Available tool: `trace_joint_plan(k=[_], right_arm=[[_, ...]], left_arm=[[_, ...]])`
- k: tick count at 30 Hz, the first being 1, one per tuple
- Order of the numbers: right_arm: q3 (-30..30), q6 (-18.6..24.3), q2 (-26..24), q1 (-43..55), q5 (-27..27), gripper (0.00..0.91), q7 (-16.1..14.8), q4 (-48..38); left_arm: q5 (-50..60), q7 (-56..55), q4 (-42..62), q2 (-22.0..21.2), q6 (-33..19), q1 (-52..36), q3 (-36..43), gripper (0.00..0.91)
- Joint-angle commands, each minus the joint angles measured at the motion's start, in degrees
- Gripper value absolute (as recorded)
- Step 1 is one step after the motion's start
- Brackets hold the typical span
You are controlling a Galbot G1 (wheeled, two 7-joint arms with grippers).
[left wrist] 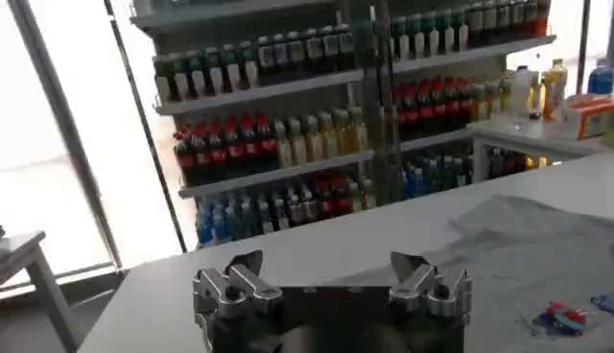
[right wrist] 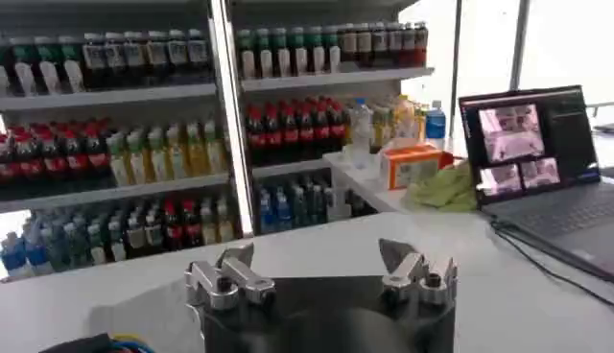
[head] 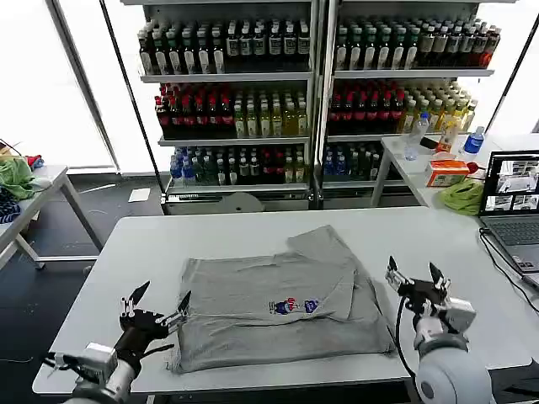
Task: Fold and organize the clothes.
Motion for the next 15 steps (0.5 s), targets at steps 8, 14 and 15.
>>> trace_joint_plan(k=[8,14,15], right_arm=[[-20.07,-1.1,-5.45,35.94,-1.55,0.907,-13.7,-33.94],[-25.06,-3.6,1.15,40.71,-6.63,0.907,-14.3,-41.93],[-25.85,-3.57,1.67,41.16,-7.1,0.907,-14.39,-42.92]], left_arm=[[-8.19,4.86,36.18,9.76,-2.85,-39.31,21.24,0.907],[-10.16,5.12,44.61,5.34,-1.97,-44.46,24.33,0.907],[-10.19,5.14,45.59,5.06,-1.86,-44.62,24.51,0.907]])
